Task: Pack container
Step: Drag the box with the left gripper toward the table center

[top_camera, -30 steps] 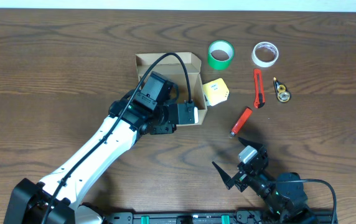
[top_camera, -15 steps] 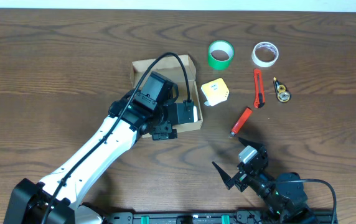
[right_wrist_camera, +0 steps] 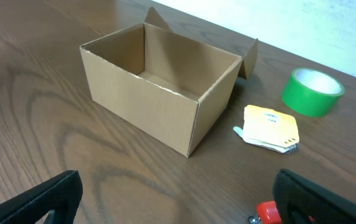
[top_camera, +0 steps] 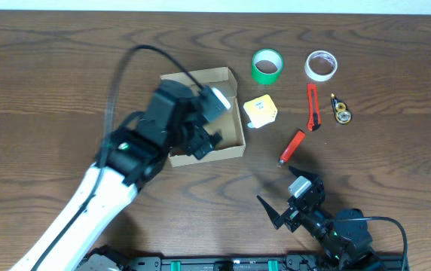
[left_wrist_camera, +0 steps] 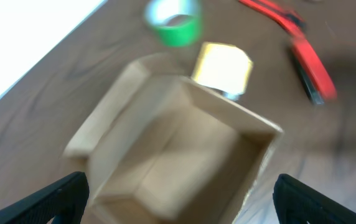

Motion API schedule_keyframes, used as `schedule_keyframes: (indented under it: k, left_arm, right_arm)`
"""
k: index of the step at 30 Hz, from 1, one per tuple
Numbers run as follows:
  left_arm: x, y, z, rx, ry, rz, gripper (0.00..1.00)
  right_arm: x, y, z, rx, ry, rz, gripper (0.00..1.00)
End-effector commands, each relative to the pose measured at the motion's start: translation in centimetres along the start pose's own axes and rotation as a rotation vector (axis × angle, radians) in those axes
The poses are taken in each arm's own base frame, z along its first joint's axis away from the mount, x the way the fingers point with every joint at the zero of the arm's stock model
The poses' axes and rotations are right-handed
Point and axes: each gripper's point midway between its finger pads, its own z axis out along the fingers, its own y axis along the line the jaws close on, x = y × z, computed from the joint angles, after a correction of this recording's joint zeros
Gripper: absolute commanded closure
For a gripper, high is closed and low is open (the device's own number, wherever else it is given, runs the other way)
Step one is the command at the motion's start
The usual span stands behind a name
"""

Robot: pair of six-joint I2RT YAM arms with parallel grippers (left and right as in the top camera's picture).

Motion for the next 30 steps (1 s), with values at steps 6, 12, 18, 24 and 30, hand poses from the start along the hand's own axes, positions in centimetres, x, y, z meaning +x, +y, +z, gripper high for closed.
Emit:
schedule_keyframes:
  k: [6,12,18,24,30]
  left_arm:
    - [6.7,6.1,0.1,-0.274,0.205,-0.624,0.05]
    - [9.3,5.8,2.9,-0.285,0.322,-0.715,0.05]
    - [12.9,5.0,5.2,-0.309,0.479,-0.793,0.25]
    - [14.9,4.7,7.4,-0.317,0.563,-0.785,0.48]
    - [16.3,4.6,9.1,-0.316,0.61,-0.758,0.79]
  right_arm:
    - [0.0,0.2,0.0,-0.008,-0.003,0.012,0.01]
    - [0.0,0.2,0.0,-0.008,-0.003,0.012,0.01]
    - [0.0,0.2,0.0,-0.008,-0.003,0.012,0.01]
    - [0.0,0.2,0.0,-0.008,-0.003,0.011,0.01]
    - [0.0,0.2,0.0,-0.008,-0.003,0.012,0.01]
